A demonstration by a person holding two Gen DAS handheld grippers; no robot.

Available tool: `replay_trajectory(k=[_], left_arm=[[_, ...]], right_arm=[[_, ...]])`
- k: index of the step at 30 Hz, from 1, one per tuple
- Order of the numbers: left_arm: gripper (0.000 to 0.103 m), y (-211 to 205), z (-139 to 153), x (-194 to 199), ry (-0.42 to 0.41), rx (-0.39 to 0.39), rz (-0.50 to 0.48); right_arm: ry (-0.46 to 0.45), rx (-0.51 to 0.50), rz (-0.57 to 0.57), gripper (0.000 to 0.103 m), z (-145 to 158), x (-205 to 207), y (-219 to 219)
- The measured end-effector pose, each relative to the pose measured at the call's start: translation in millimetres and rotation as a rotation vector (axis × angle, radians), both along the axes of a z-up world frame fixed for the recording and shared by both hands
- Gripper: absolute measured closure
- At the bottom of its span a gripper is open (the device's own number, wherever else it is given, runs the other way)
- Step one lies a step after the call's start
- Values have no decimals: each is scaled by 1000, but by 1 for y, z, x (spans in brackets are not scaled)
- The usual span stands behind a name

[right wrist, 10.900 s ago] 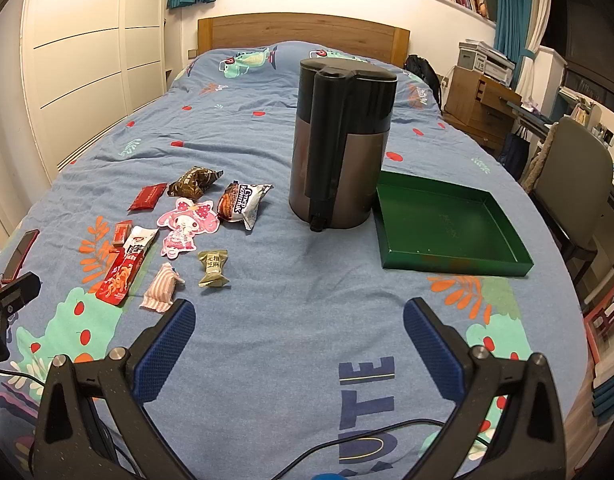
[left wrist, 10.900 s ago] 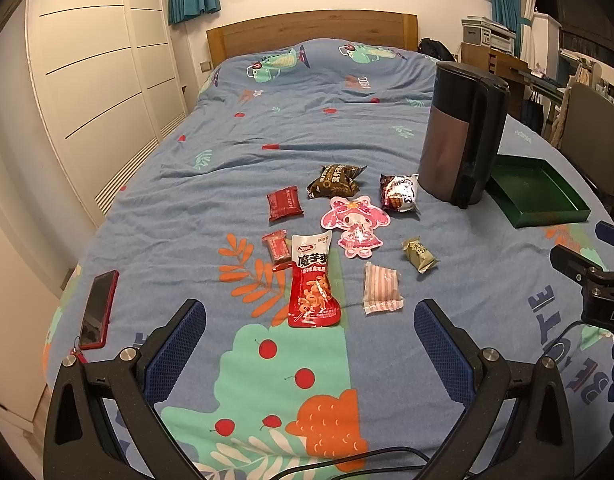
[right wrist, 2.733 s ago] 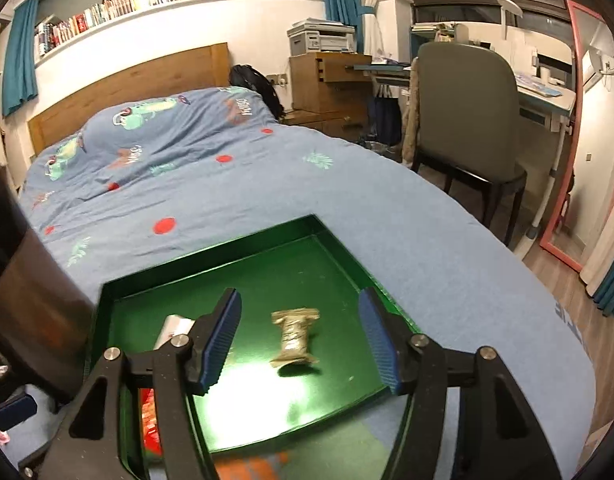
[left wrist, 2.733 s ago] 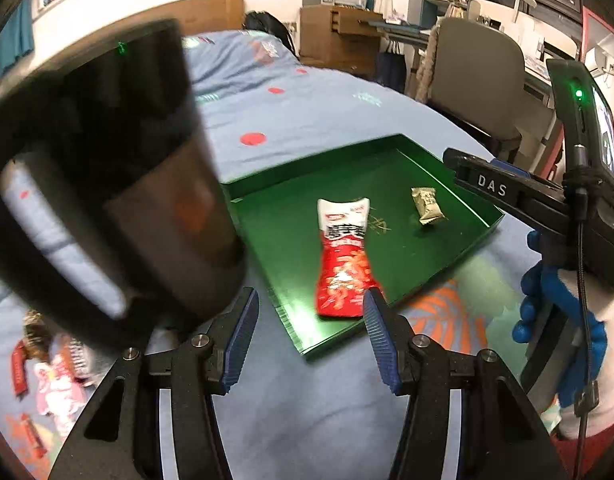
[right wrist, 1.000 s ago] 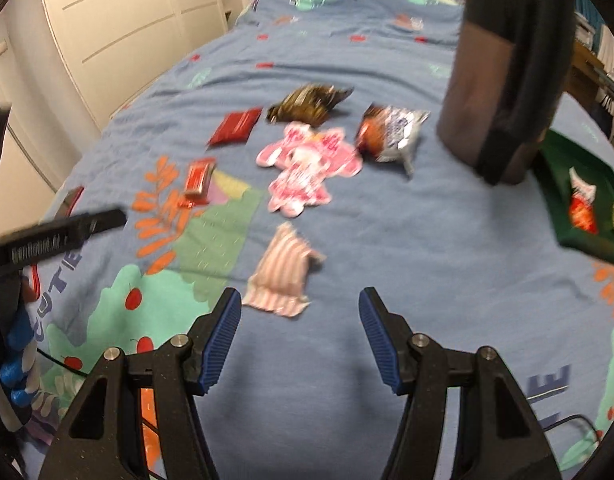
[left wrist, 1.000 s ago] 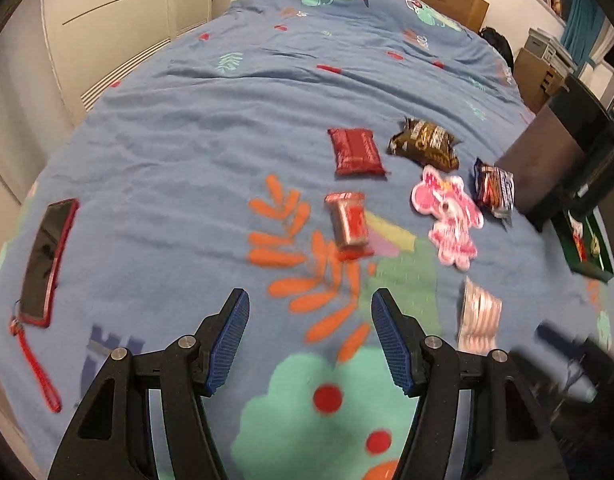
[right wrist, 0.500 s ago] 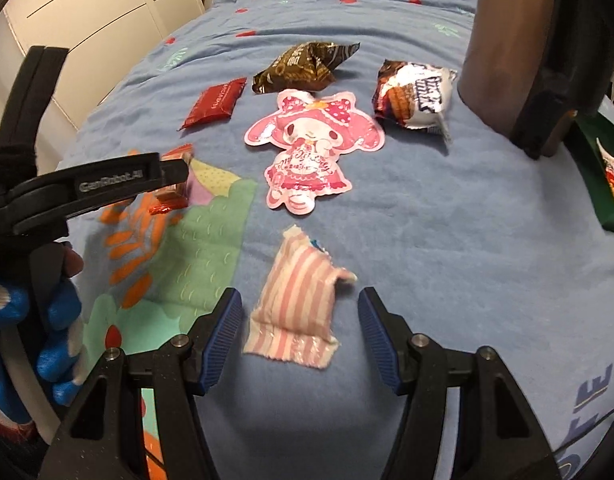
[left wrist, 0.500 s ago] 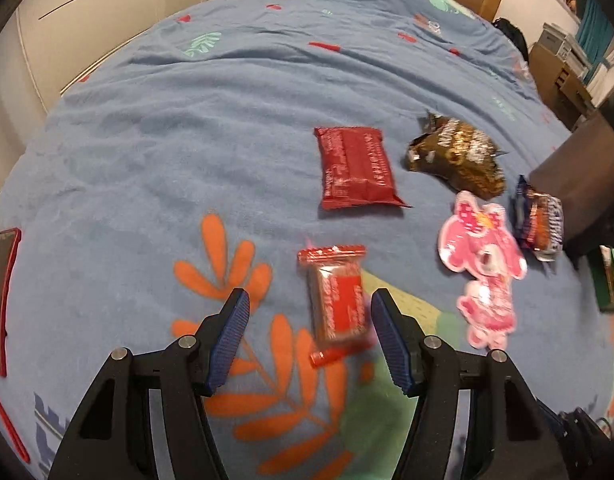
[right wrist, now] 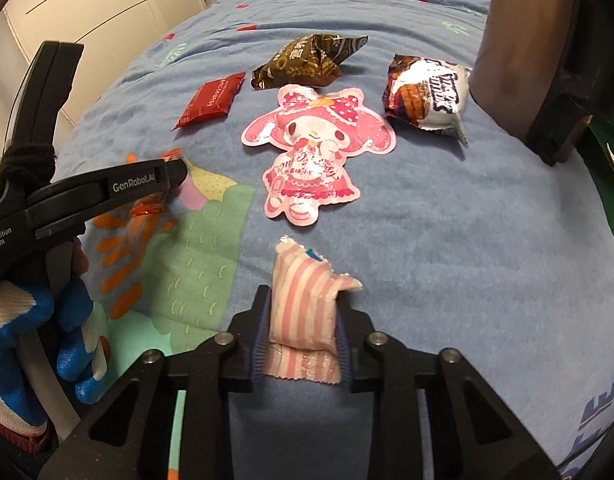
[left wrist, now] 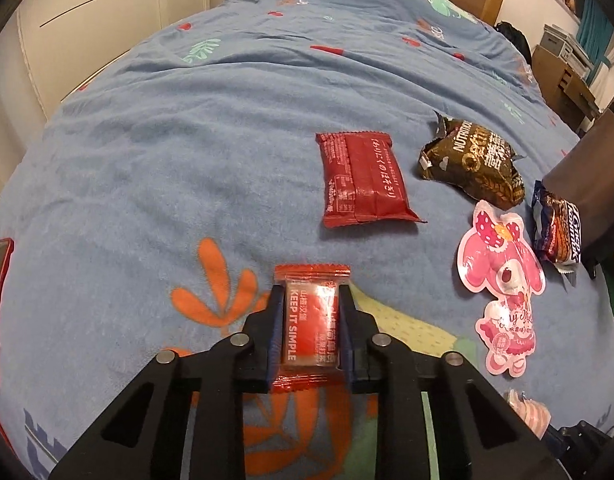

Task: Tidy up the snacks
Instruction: 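Carry both held candies over the green tray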

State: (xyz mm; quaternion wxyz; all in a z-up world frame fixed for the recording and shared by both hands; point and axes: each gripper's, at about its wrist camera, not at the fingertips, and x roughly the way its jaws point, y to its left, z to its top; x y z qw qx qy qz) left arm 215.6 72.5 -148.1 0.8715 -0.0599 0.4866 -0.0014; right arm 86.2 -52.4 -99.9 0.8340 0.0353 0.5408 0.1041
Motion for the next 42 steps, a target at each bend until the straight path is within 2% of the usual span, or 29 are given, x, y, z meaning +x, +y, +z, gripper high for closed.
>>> replay_trajectory(k=[7,14,19,24,31,42], left_arm=[[83,3,3,-4,-30,-12,13],[83,7,9,-15,-59,1,37],[83,10,22,-28,-80,13,55],[83,-2,29,-43,-66,36,28],[83,-39,42,-66,-44,56,-47],[83,-163,77,-99,-55,45,-332]], right_arm=[[-13,-7,32,103,1,2,2],[-41,11,51,103,16,-2,-2],[-64,28,46,103,32,-10,-21],[-85,39,7,103,44,-18,-51],[-114,48,-92,103,54,-29,-108],[-204,16,-325,103,75,-43,-229]])
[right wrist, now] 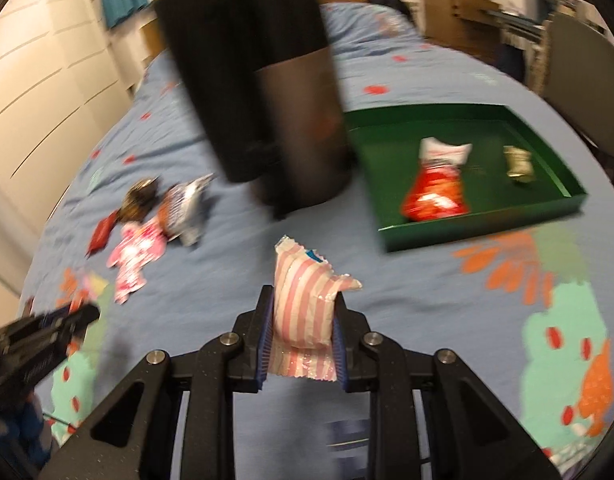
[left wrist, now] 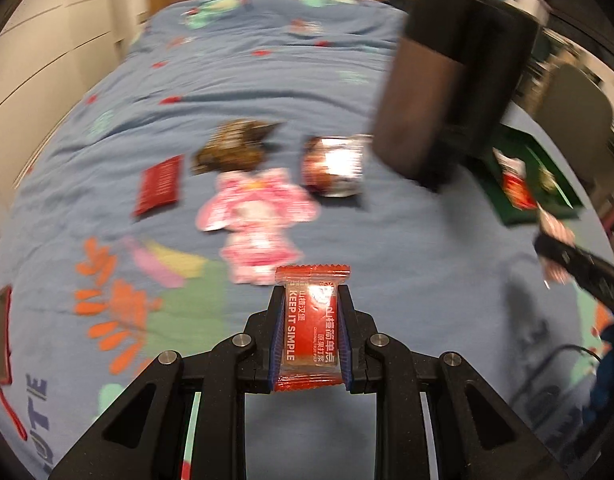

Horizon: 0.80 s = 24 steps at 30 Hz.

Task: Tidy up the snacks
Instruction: 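Carry both held candies over the green tray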

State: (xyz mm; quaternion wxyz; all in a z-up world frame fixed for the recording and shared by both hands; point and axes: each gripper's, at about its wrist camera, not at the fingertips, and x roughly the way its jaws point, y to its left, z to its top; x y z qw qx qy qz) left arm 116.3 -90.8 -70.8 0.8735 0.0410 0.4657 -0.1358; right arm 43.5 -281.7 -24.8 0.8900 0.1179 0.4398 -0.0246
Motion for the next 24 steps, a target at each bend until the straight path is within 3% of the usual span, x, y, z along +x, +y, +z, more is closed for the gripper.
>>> replay_trajectory(k=[12,24], left_arm=[[83,-118,19,-23,-5,6,-240],[83,-209,31,-4,-28,-23,-371]], right_arm=[[-71,-49,-217,103,9,-11,-104],[-115,-21,-320,103,-1,5,-166]])
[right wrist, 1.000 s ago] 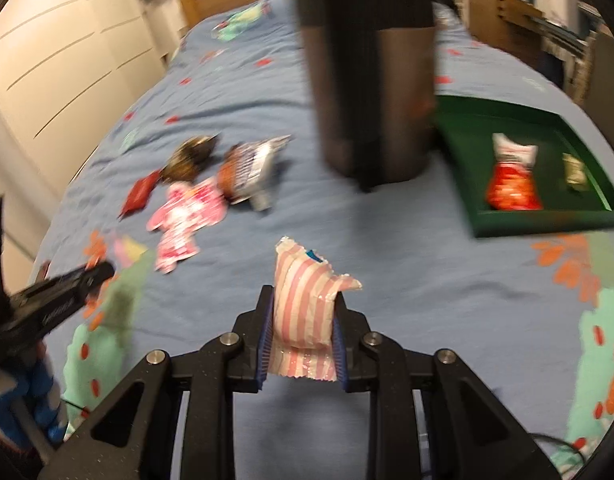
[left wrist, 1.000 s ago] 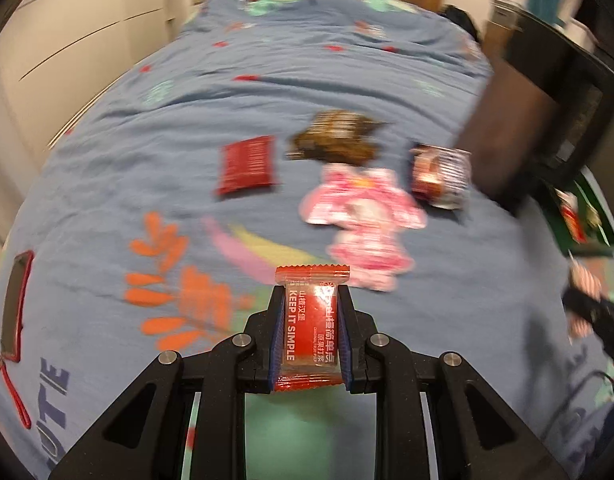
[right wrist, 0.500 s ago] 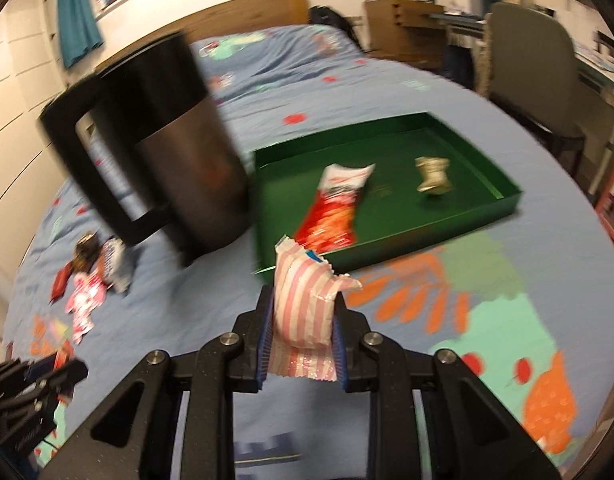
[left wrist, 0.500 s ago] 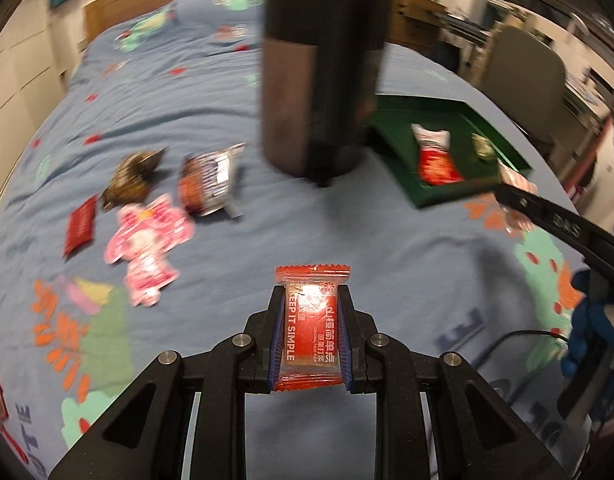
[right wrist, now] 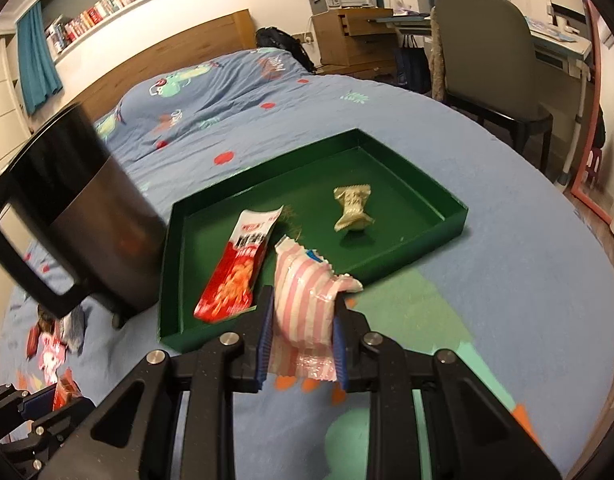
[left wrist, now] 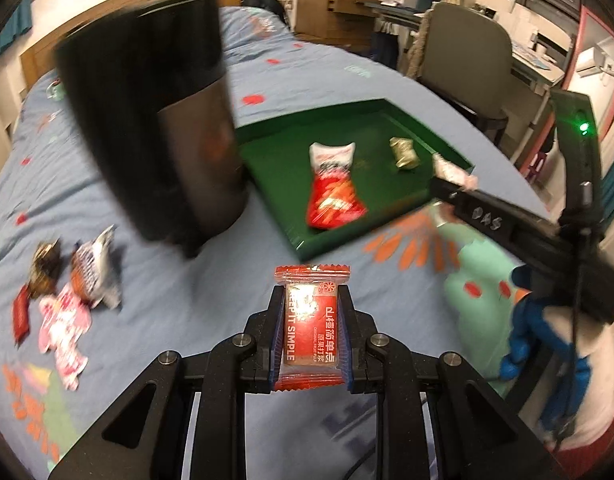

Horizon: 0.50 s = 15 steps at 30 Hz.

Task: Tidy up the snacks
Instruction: 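Carry both held candies over the green tray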

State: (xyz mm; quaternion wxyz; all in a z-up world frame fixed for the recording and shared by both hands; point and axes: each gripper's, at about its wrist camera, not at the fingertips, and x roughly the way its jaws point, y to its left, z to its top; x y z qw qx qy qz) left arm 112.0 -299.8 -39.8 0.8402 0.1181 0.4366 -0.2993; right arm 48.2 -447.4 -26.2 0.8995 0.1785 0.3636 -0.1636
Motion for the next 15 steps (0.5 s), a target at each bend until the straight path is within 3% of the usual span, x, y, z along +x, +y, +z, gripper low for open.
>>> replay_trajectory(k=[4,15], left_arm=[[83,-28,4,15,-20,-15,-23],[83,-98,-9,60,-2,-32,-80]], right_arm=[[-28,33,-16,103,-4,14,-19],[-15,-24,-129,103,-17,43,-81]])
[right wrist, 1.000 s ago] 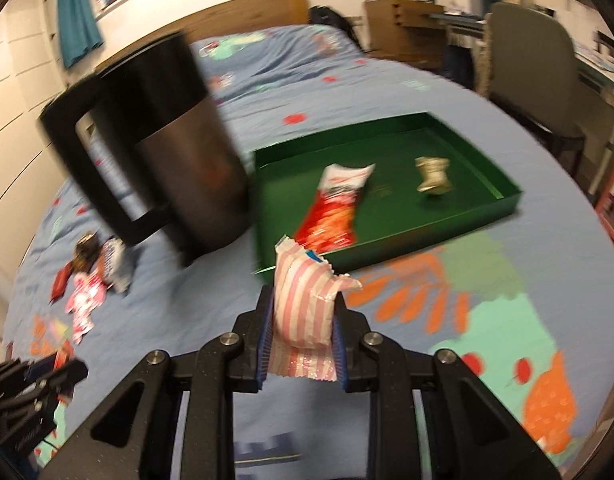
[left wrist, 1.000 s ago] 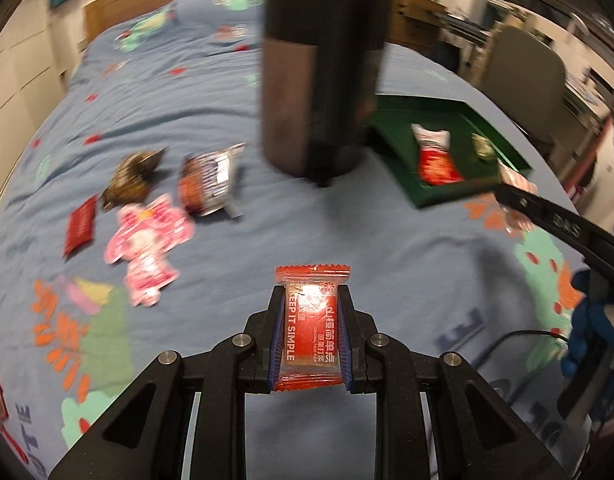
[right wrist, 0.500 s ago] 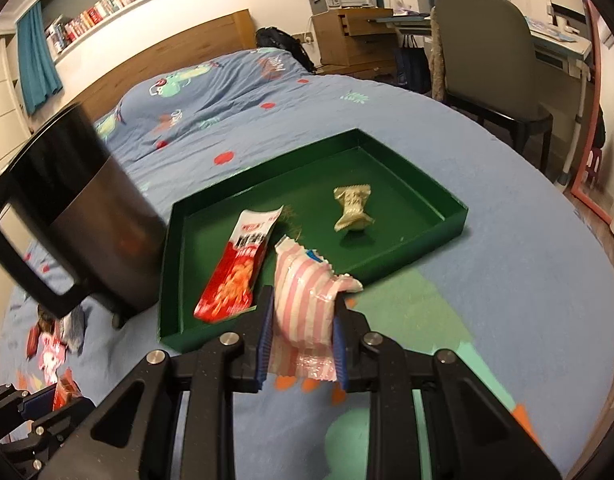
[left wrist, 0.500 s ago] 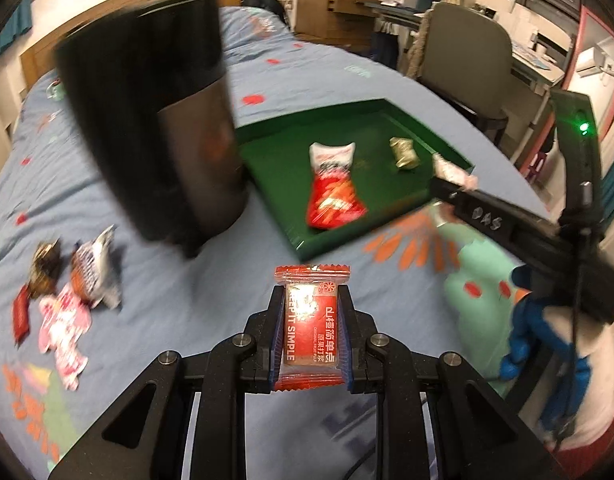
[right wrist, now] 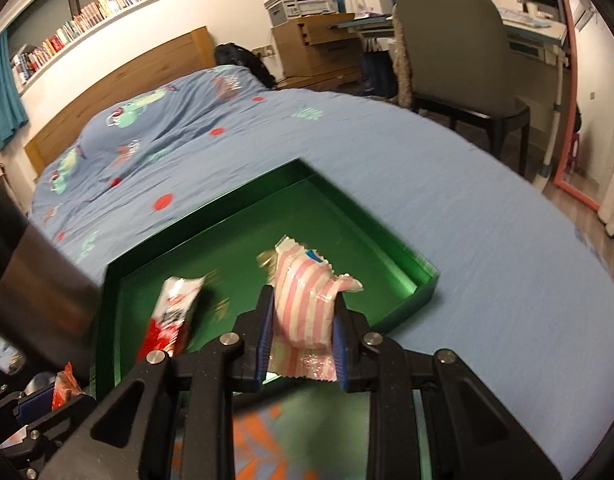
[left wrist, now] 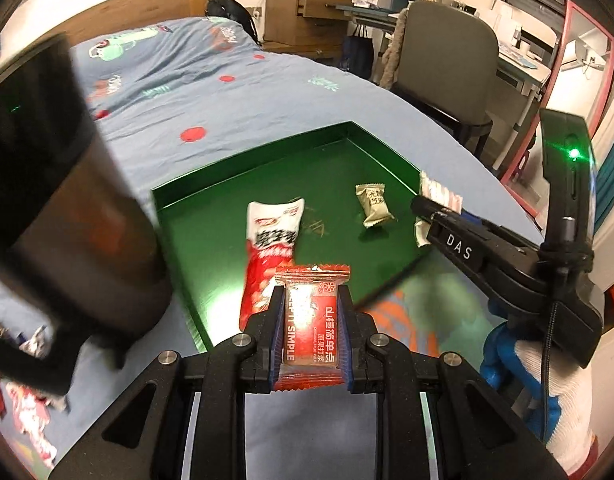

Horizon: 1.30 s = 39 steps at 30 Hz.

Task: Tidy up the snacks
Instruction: 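Carry both held candies over the green tray, then open the right tool to drop the pink candy while the left drops the red candy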

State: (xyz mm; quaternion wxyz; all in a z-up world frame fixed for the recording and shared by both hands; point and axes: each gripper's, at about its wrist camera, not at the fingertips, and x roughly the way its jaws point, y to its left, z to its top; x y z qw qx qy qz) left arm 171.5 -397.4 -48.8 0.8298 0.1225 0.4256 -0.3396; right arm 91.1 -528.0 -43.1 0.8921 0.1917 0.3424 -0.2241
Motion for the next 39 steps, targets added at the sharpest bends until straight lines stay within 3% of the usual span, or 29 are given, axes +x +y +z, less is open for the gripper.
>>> replay_trajectory(k=[12,26,39], left_arm=[[83,-46,-30,26,3,13,-70],[83,-59,-51,27,16,38,-88],[83,-63,-60,28,18,58,-64]], right_arm=[[49,-32,9,103,-28,27,-26],[126,-105,68,103,-43,45,-24],[95,-111,70,103,-40,41,-21]])
